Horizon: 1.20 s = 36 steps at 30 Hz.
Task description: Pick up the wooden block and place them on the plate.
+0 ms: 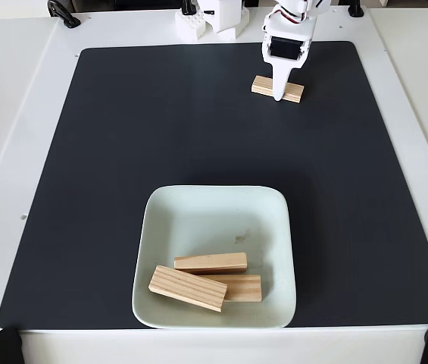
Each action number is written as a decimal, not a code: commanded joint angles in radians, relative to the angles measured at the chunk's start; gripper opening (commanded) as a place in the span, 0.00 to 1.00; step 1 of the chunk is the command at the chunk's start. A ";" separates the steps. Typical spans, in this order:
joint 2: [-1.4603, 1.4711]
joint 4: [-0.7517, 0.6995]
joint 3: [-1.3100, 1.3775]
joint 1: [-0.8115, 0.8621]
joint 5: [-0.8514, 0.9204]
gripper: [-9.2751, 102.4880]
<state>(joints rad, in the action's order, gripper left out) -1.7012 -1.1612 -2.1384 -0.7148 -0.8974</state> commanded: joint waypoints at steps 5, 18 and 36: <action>-0.169 0.040 0.181 0.058 0.160 0.08; -0.373 0.377 0.264 0.387 0.733 0.08; 0.367 0.198 1.097 0.485 0.992 0.08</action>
<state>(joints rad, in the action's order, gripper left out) -1.3944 -0.9204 -1.1750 -0.2316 0.0966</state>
